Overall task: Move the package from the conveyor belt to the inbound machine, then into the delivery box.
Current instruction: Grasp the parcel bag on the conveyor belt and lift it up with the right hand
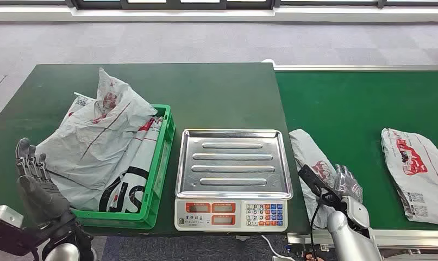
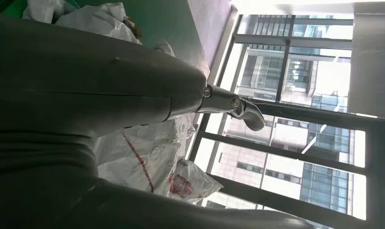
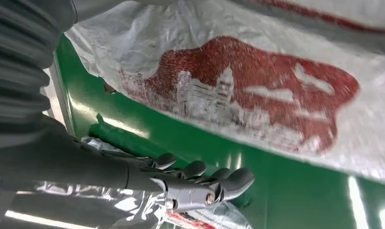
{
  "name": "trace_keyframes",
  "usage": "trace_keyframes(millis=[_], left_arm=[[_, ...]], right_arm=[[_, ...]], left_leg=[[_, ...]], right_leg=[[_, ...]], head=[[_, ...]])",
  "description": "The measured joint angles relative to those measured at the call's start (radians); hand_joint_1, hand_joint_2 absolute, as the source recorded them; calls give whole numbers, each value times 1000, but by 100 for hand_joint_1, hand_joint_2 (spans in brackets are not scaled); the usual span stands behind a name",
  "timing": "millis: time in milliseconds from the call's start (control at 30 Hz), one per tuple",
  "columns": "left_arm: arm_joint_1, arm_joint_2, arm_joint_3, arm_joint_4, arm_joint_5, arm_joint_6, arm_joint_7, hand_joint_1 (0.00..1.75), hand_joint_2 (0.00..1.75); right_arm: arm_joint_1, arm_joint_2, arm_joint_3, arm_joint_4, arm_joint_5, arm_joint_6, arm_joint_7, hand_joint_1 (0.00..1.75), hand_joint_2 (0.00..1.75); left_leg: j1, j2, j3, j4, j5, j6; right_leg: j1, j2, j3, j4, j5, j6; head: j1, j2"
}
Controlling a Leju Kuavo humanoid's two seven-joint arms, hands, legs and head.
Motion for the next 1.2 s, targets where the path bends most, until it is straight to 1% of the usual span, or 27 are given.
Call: trace_keyframes(millis=[133,300,433,567,700,933,1000,1067,1200], left_arm=[[-6,1,0,2,0,-4,4,0,0],[-10,1,0,3,0,-8,9,0,0],[-10,1,0,3,0,-11,13,0,0],[-9,1,0,2,3,-13,14,0,0],[-9,1,0,-2,14,-22,19,0,0],[-9,0,0,-3,19,-35,26,0,0],[-9,0,0,-4,19,-37,29,0,0],[-7,-2,0,-10,17,-39,31,0,0],[21,-11,0,-44,12,-42,30,0,0]], right_arm=[[6,-7,25,12,34,33,20,0,175],[8,-12,60,26,57,58,18,0,175],[3,-12,80,47,67,82,1,174,175],[-4,-12,105,90,74,93,-36,175,175],[-10,-12,125,134,85,89,-47,175,175],[-17,-10,142,174,93,75,-57,175,175],[-16,-8,145,176,98,63,-58,175,175],[-14,-5,147,176,110,17,-53,175,175],[5,8,148,152,158,-150,-25,175,175]], left_leg=[[0,0,1,0,0,0],[0,0,2,0,0,0],[0,0,5,0,-1,1],[2,4,11,0,-4,0],[2,6,19,0,-6,1],[2,2,21,1,-5,2],[3,1,21,1,-5,2],[3,1,20,1,-6,2],[2,-1,16,1,-6,2]], right_leg=[[0,0,1,0,0,0],[0,0,3,0,0,0],[0,0,5,-1,-1,0],[2,3,11,-3,-3,0],[3,5,19,-4,-9,-3],[3,2,23,-4,-4,4],[3,2,23,-4,-5,3],[3,2,23,-4,-5,3],[2,0,21,-3,-5,3]], head=[[0,0],[0,0],[0,0],[0,0],[0,0],[0,0],[0,0],[0,0],[0,0]])
